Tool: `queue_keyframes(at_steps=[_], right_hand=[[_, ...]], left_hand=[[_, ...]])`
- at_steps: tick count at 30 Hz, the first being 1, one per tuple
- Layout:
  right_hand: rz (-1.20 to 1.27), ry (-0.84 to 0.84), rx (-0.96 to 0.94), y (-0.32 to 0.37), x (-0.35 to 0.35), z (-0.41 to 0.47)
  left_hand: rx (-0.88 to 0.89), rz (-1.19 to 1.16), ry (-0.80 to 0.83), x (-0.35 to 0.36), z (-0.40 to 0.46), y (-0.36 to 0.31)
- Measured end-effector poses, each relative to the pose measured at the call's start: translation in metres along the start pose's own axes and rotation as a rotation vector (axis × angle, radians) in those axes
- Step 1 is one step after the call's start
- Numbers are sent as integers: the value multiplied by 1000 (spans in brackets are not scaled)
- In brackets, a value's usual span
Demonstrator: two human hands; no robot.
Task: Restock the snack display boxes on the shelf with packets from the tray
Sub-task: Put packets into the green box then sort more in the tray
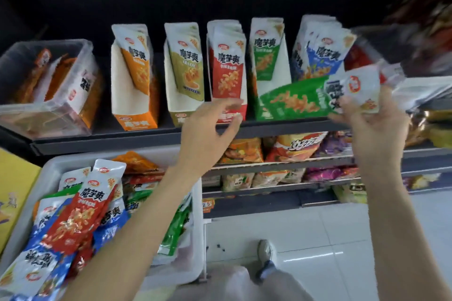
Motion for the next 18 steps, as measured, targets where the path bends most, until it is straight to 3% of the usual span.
queue_keyframes(at_steps=[3, 7, 12, 18], right_hand=[[-28, -52, -67, 3, -22, 42], [-171, 13, -174, -7, -7, 94], [-473, 263, -372, -36, 57, 143], [-795, 482, -220, -66, 98, 175]], left_hand=[[65, 239, 15, 38, 27, -7], [144, 511, 55, 72, 49, -4], [148, 530, 29, 83, 56, 2], [161, 498, 8, 82, 57, 1]])
Point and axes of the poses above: each hand's wrist, its own z-axis towards the middle knuckle, its own x-axis out of the palm, y = z × x, the point moved 1 cm from there along z, towards the middle knuckle, and after that the axes turned 15 degrees about z, right-handed, at the moved point
